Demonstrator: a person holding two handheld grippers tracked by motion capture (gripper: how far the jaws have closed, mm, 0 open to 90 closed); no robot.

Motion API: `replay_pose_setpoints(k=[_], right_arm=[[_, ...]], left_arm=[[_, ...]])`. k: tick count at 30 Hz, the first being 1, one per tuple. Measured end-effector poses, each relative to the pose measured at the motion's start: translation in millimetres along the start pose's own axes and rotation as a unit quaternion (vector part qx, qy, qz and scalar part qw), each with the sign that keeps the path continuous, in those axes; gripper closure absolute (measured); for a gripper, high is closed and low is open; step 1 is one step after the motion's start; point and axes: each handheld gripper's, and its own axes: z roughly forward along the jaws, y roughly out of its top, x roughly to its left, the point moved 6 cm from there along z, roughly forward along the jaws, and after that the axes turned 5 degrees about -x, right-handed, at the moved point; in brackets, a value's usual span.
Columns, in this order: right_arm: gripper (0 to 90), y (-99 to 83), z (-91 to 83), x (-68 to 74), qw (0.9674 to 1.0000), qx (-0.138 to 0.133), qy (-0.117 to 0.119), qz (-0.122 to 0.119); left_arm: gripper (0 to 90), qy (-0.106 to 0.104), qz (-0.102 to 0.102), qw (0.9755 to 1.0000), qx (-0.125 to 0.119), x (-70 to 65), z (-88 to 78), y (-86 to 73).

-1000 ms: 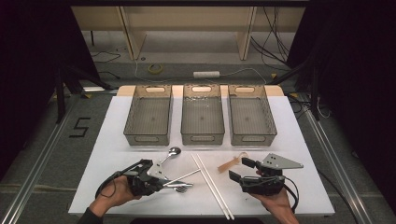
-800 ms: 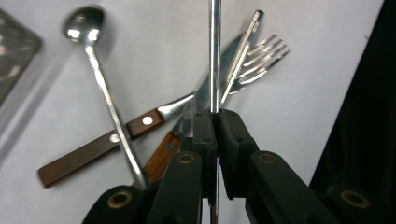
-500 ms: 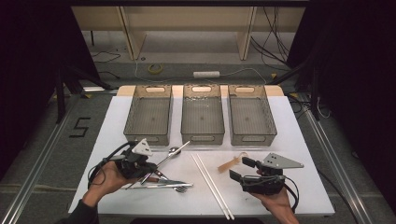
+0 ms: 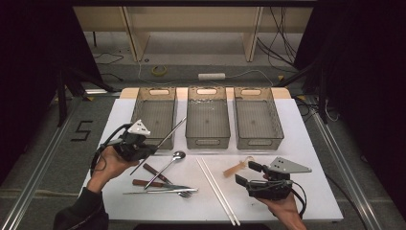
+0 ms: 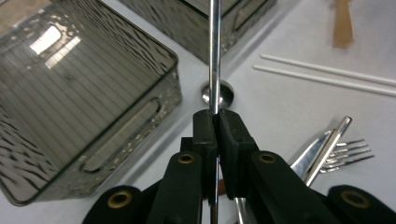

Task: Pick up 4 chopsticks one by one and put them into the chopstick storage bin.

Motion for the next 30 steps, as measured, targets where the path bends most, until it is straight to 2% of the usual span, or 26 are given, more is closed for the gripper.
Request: replay_pose_setpoints(k=[5,15,22,25,28,30], right_arm=[[27.7,0.1,-0.2,-0.2,1.0,-0.001,0.0,0.001],[27.7,0.0,-0.1,-0.2,1.0,0.0,0.001,0.002],[27.7,-0.1,0.0,0.0,1.0,0.0,0.002,0.002],[27.7,-0.4,0.0,-1.0,1.0,0.0,0.001,0.003],[27.7,-0.4,0.3,-0.8,1.0,0.001,0.001,0.003],[27.7,-0.2,0.5,-0.4,1.0,0.0,0.002,0.002]], left_arm=[[85.3,0.012,-0.005,0.9999,-0.006,11.9,-0.4,8.0],[85.3,0.038,-0.028,0.9986,-0.026,41.0,-2.7,25.4],[85.3,0.054,-0.052,0.9965,-0.037,63.9,0.4,33.0],[85.3,0.061,-0.054,0.9956,-0.046,71.9,0.8,36.2],[85.3,0.06,-0.067,0.9944,-0.055,79.7,2.4,39.5],[85.3,0.066,-0.07,0.9936,-0.059,85.4,3.0,42.1]])
